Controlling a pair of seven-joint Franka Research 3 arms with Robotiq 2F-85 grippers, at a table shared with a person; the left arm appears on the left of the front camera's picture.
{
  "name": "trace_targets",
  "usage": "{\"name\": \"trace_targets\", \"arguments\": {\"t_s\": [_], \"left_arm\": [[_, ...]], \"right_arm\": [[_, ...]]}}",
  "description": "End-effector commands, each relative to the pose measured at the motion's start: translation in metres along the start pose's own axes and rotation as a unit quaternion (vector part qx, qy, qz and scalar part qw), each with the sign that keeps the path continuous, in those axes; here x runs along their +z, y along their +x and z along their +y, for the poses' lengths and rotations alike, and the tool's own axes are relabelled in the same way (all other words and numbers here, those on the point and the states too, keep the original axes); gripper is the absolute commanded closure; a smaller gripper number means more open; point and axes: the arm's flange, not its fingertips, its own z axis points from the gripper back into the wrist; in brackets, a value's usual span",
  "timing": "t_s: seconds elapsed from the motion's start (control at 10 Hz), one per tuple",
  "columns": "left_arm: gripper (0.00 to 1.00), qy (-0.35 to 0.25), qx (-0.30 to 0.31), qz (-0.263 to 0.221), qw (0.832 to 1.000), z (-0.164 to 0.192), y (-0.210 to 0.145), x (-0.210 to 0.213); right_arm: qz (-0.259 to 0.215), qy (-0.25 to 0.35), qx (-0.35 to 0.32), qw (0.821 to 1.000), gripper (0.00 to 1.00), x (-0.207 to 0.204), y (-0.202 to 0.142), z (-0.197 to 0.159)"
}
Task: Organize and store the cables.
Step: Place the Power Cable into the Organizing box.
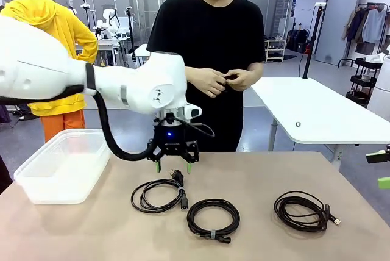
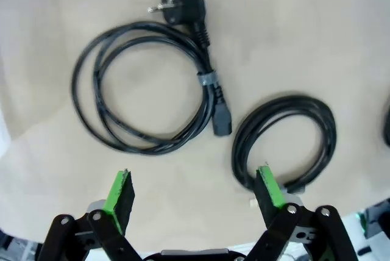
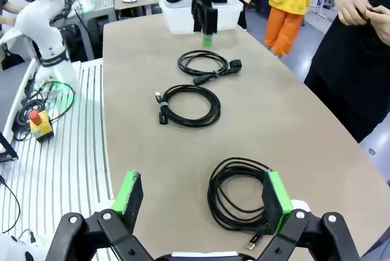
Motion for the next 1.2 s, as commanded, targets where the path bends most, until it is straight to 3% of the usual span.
{"name": "trace_targets", "arguments": {"t_s": [0.0,0.8,1.1], "left_arm": [[0.0,0.001,0.008,-0.004,1.0,-0.009,0.024,-0.013],[0.0,-0.02,0.04,0.015,0.999,-0.015,0.04,-0.086],[0.0,-0.02,0.043,-0.007,0.999,-0.019,0.042,-0.102]], "right_arm": [[0.012,-0.005,0.009,1.0,0.0,0.003,0.01,0.002],[0.012,-0.005,0.009,1.0,0.0,0.003,0.01,0.002],[0.012,-0.005,0.009,1.0,0.0,0.003,0.01,0.002]]}}
